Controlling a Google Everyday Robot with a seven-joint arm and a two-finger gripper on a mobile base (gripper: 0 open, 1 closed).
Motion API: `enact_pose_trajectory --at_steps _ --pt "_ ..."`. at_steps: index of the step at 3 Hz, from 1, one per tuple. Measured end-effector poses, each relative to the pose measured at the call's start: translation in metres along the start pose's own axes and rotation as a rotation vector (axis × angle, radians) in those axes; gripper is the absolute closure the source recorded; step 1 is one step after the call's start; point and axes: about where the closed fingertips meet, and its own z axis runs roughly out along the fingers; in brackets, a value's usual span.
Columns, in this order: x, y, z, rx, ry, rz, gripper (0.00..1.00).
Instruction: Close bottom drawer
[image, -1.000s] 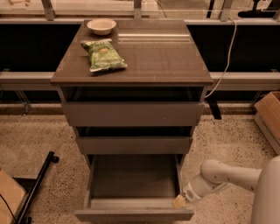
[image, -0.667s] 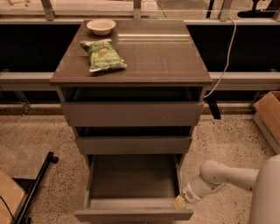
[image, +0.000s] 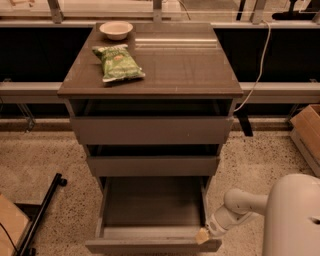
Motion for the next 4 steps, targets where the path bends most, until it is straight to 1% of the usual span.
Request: enact_pose_trajectory --at_steps 1,2,3,4 --pt "0.002 -0.027 0.04 -0.02 0.032 0.066 1.0" --pt "0.007 -0.035 0.053 -0.024 0.061 0.101 1.0" --pt "0.007 -0.035 0.053 -0.024 0.061 0.101 1.0" --pt "0.007 -0.035 0.053 -0.024 0.061 0.101 0.84"
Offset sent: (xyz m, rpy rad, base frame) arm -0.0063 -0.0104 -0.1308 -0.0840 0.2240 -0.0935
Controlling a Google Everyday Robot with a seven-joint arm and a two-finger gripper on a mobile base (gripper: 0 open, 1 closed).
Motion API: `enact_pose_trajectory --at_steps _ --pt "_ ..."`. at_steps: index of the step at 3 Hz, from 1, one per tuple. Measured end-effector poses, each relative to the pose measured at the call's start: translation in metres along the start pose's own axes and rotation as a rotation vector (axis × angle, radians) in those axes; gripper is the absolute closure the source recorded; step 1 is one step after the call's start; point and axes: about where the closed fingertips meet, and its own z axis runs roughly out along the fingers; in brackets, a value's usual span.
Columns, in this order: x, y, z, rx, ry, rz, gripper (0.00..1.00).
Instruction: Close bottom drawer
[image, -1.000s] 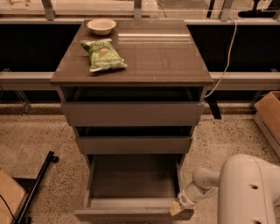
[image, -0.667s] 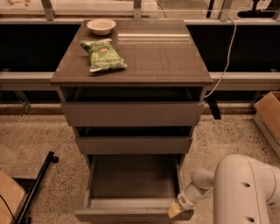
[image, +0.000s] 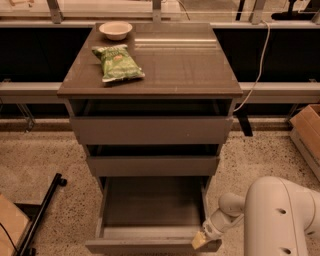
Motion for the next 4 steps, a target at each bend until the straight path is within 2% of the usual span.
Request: enact_pose_trajectory --at_steps 3,4 --pt "0.0 0.0004 0.0004 0.0 0.0 0.0 0.14" --pt "-0.0007 0.0066 -0.002 0.0 0.0 0.0 0.0"
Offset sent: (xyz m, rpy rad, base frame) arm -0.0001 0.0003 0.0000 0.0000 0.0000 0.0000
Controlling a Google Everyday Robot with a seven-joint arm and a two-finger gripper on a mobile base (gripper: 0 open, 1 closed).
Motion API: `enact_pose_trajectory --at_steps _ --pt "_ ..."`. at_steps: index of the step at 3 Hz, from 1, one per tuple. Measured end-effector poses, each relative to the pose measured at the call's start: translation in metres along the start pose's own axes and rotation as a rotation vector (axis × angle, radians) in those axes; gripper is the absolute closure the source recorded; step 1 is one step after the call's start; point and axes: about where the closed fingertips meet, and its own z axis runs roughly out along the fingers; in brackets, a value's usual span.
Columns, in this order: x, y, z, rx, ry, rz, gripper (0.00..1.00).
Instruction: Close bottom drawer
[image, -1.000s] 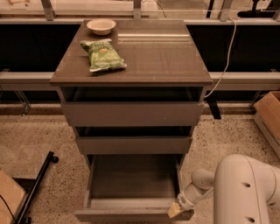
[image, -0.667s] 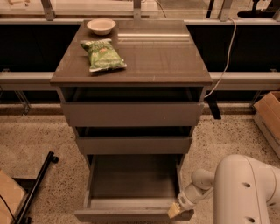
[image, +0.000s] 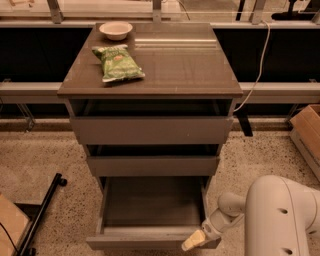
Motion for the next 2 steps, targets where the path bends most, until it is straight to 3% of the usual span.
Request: enact_pose_trajectory --at_steps 1,2 --pt "-0.0002 0.0027 -0.002 0.0 0.0 0.0 0.0" --pt "-0.0002 0.0027 -0.002 0.0 0.0 0.0 0.19"
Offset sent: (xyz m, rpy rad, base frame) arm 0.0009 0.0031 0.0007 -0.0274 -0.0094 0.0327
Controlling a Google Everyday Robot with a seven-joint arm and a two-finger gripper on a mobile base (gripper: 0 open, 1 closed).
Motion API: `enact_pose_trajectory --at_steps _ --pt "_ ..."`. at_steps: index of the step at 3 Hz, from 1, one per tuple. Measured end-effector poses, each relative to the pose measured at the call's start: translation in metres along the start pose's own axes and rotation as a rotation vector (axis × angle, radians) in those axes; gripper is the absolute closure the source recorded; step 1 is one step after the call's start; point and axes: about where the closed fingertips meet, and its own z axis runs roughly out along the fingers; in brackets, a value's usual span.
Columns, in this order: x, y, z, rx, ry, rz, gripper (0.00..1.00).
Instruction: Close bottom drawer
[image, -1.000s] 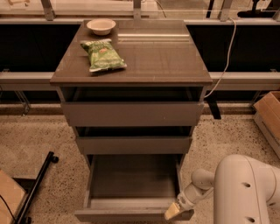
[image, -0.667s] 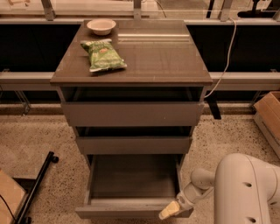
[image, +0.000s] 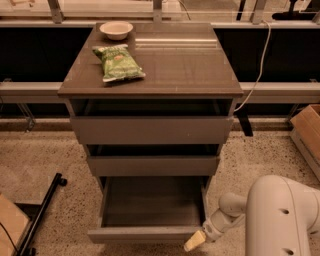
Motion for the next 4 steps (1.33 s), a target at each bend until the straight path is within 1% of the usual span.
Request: enact_pose_trajectory --at_steps 1,2,3,4 --pt "-0.012 -0.007 0.016 0.029 0.008 -0.034 0.49" --pt "-0.03 -0.021 0.028 0.029 -0.003 -0.055 0.74" --pt "-0.03 -0.021 0.028 0.03 -0.003 -0.056 0.97" --pt "-0.07 -0.026 0.01 0.075 -0.05 -0.126 1.0"
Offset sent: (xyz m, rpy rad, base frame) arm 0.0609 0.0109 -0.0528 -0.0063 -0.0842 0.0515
